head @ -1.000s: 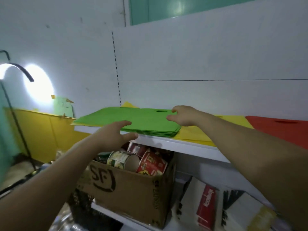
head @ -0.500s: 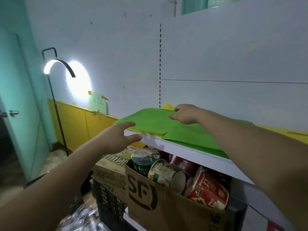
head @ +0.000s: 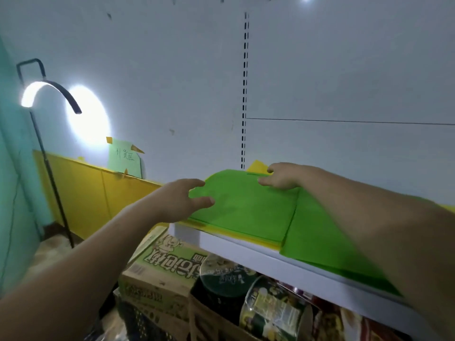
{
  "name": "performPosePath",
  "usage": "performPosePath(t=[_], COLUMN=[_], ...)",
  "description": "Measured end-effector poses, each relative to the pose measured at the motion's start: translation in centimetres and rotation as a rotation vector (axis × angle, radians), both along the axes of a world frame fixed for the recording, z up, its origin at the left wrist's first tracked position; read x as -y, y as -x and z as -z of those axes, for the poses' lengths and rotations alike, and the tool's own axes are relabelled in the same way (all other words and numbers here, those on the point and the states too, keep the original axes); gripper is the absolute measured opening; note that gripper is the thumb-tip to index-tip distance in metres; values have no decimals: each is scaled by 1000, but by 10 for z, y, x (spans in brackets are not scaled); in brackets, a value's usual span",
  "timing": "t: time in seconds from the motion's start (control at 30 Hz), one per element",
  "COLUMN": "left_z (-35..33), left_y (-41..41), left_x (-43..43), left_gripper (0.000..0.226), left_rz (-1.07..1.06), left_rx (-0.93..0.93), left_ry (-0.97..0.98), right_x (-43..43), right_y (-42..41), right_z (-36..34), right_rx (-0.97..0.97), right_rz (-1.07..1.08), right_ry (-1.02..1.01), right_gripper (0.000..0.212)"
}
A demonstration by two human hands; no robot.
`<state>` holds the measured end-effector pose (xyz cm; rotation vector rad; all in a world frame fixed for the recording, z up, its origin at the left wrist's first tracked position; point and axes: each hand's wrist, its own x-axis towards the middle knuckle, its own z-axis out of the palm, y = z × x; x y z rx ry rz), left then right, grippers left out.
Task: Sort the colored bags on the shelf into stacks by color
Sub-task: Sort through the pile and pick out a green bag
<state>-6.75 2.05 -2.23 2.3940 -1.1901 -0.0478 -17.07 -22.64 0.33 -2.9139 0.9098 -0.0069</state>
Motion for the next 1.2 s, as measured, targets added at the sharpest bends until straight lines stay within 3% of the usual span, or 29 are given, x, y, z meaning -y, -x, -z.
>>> performPosePath(t=[0.47,0.73,0.87,0.97,1.1,1.2], left_z=[18,17,18,21,20,20], left_y=[-95,-94,-98,-103,-107,-110], left_x=[39,35,34,33,23,14], left_gripper=[78,76,87,86,81,69], left_rz=[306,304,266,252,282,305], left_rx=[-58,-95,-94,-175,-434,-601], left_ry=[-197,-124,11,244,585,696], right_x=[5,-12,-25,-35,-44,-58], right_y=[-23,-34,-29,-22,-13,-7], right_z=[31,25,15,9,1,-6], right_rx=[-84,113,351,592,817,958], right_rz=[436,367,353,347,329,340], right_ry=[-2,254,235,145,92,82], right_gripper=[74,39,39,38,35,37])
